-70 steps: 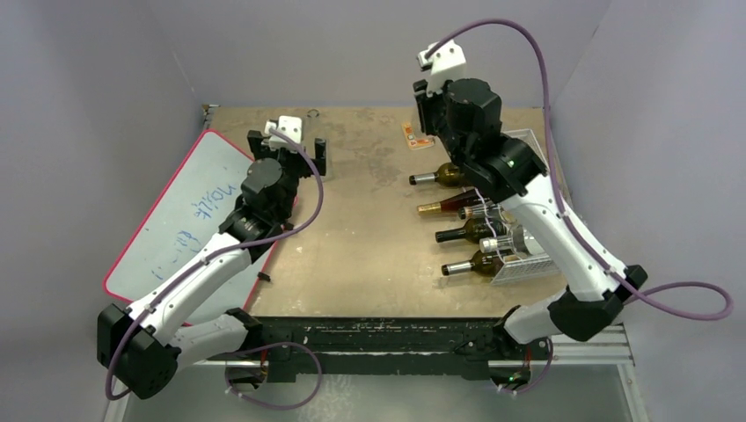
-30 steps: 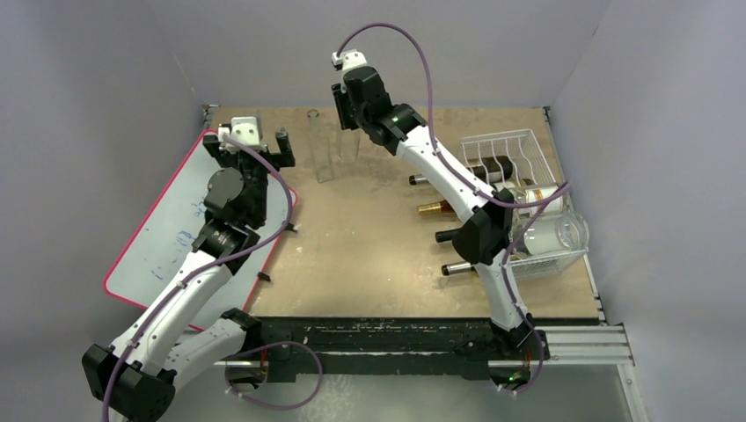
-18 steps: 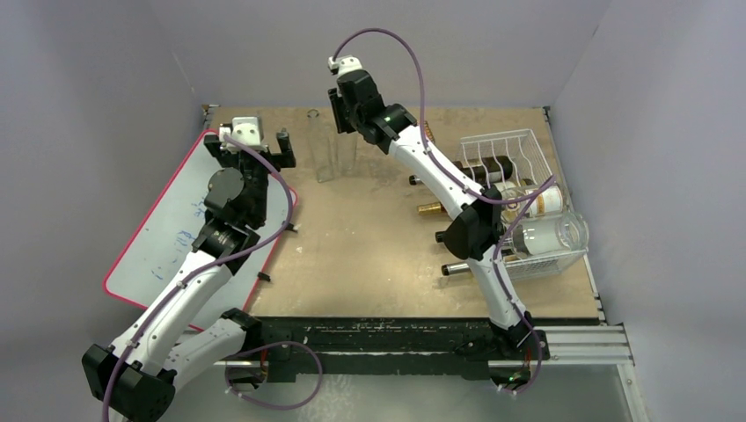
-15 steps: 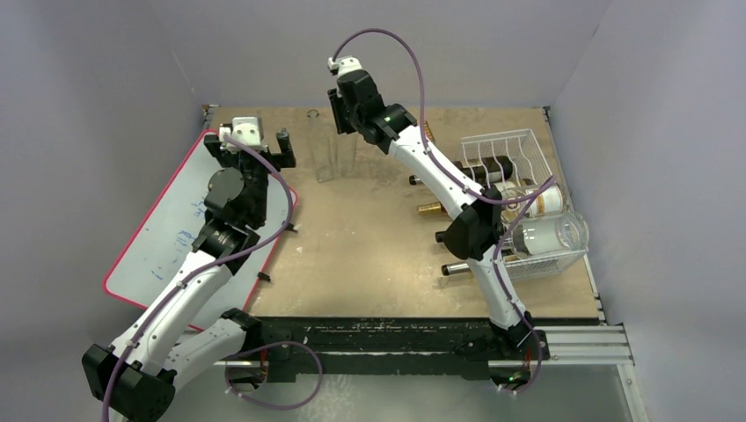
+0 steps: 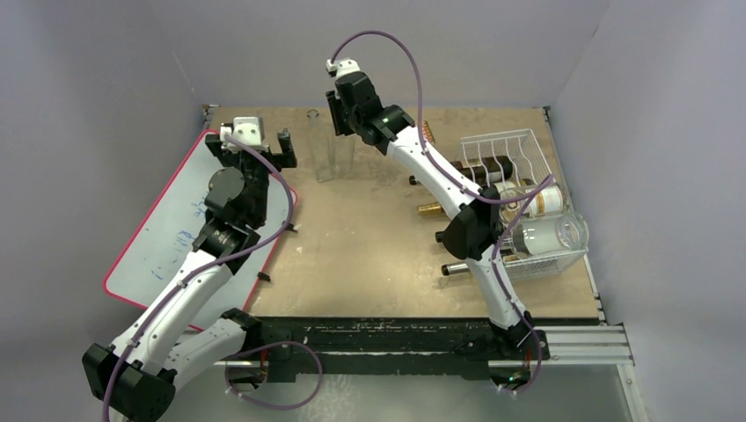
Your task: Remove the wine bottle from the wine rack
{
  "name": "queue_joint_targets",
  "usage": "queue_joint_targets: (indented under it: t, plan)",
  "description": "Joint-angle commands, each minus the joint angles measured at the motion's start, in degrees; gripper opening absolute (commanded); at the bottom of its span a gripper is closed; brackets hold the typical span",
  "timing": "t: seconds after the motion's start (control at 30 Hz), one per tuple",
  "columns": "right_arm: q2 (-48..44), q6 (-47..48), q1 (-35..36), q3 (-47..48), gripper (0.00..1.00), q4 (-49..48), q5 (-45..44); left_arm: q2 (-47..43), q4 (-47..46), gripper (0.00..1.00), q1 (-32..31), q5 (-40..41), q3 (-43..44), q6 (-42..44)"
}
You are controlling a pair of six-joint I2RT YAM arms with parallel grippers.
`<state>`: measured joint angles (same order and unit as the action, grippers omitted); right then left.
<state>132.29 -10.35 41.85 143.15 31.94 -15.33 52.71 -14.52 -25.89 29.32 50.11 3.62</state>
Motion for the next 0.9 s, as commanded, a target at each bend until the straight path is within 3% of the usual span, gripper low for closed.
queue_joint_targets:
  t: [0.0,0.17,0.57,0.87]
  plan:
    - [0.42,-0.92,0.61,3.74,0.01,-3.94,-0.80,0.07,-1.68,1.00,0.39,-0.76,2.46,-0.84]
    - [1.27,-0.67,0.69,3.80,0.06,-3.95,-1.09,-0.45,-1.71,1.00,0.40,-0.23,2.35,-0.66]
    - [1.46,-0.55,0.69,3.45,0.41,-4.79,-1.19,-0.27,-1.74,1.00,0.33,-0.57,2.34,-0.76]
    - [1.44,0.36,0.69,3.81,0.58,-5.62,-1.56,-0.22,-1.76,1.00,0.39,-0.58,2.20,-0.82]
